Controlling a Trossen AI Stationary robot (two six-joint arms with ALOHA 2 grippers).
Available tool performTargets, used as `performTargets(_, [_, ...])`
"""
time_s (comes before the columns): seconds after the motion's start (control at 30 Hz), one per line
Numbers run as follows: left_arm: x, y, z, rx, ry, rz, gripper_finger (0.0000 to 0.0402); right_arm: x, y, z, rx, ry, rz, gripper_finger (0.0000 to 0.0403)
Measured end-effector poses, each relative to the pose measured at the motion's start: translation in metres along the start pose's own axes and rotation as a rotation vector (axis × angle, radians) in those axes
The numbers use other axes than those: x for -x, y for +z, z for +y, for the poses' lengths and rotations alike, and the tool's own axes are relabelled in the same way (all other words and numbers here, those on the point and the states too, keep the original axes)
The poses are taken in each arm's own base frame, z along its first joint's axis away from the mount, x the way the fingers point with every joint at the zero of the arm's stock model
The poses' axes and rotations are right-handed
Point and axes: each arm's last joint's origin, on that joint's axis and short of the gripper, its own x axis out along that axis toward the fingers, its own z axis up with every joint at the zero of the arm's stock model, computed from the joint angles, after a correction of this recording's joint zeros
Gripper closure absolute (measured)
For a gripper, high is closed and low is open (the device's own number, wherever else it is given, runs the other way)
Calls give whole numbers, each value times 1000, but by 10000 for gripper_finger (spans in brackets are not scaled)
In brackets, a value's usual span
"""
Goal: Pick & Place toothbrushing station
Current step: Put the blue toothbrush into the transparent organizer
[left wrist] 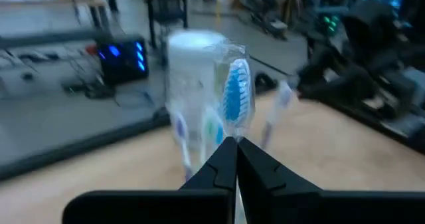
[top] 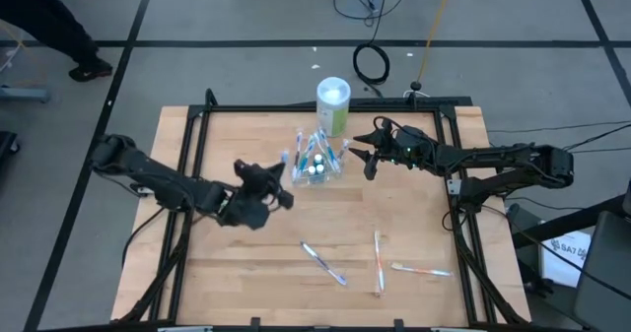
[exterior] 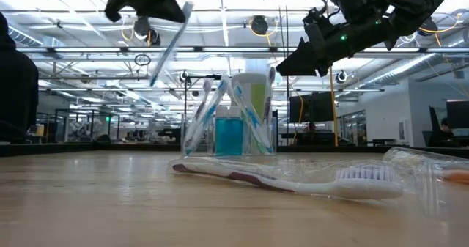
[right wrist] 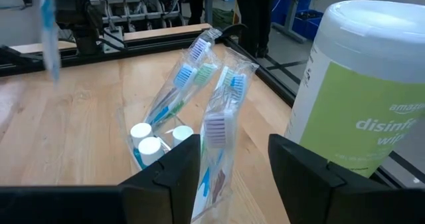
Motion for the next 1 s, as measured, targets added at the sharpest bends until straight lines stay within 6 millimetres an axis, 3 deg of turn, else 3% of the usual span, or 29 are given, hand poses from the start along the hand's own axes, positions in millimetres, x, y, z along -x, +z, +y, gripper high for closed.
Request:
performTargets(0.37, [-63, 33, 15, -35, -23, -19, 396, 0, 0, 0, 0, 0, 0, 232])
performTargets(0.53, [-75, 35, 22, -43, 1, -12, 398, 0, 0, 0, 0, 0, 0, 232])
performTargets(0.73, [-88, 23, 10, -51, -10, -25, 399, 0, 0, 0, 1, 0, 3, 232])
performTargets(1.0, [-118, -14, -1, -58, 26, 6, 397, 0, -1, 0, 0, 0, 8, 232])
